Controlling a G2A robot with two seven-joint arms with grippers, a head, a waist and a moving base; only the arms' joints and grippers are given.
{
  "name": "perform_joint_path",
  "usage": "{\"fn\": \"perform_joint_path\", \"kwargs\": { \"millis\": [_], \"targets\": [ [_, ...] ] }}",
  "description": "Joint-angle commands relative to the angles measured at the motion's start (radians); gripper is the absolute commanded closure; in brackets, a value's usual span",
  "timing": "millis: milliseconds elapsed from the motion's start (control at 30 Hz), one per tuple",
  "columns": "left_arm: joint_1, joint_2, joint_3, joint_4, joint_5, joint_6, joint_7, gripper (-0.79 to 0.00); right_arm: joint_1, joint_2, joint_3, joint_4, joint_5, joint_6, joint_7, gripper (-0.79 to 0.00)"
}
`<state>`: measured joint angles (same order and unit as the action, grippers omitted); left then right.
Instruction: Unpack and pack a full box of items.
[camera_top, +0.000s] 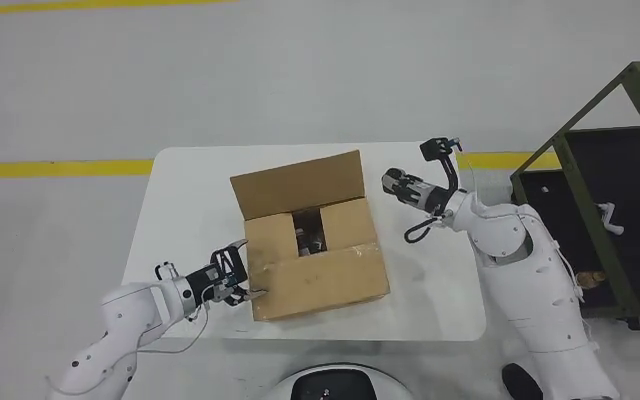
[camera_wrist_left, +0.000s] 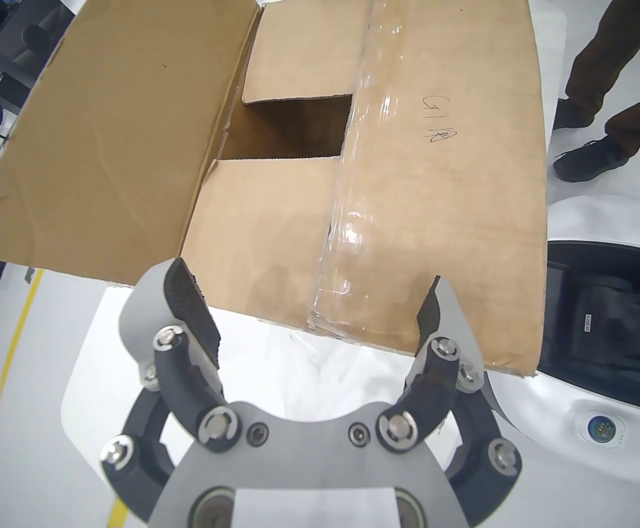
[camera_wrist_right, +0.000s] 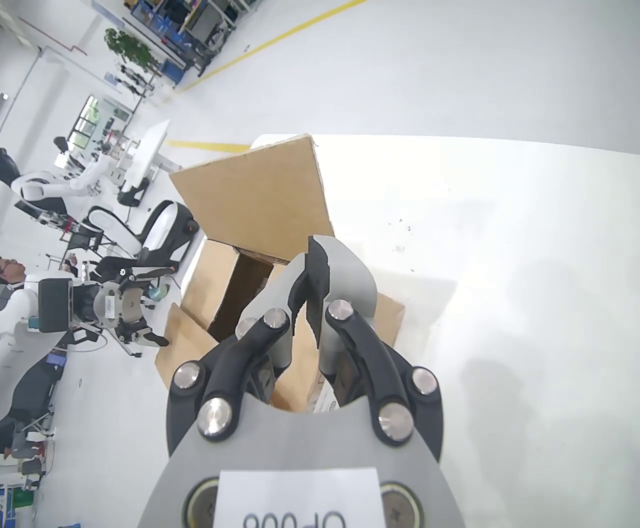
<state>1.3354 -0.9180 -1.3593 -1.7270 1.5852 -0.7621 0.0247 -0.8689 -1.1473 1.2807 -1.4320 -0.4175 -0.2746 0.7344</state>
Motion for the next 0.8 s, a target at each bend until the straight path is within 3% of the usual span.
{"fn": "perform_joint_path", "kwargs": {
  "millis": [0,333,533,767],
  "targets": [
    [0.003,0.0,-0.005,-0.001,-0.005,0.005,-0.005,-0.785,0.0,0.0,0.0,0.0,0.0,0.0,0.0,0.0],
    [0.022,0.001,-0.012,-0.009,-0.033,0.0,-0.02,-0.785,0.0,0.003,0.022,0.043,-0.027,0.036,-0.083,0.0],
    [0.017,0.0,-0.003,-0.017,-0.03,-0.006,-0.018,-0.785,0.107,-0.028,-0.052,0.263,0.006,0.06,-0.225,0.0],
    [0.016,0.002,-0.017,-0.01,-0.035,0.001,-0.011,-0.785,0.242,-0.087,-0.176,0.504,0.144,-0.033,-0.26,0.0]
  ]
}}
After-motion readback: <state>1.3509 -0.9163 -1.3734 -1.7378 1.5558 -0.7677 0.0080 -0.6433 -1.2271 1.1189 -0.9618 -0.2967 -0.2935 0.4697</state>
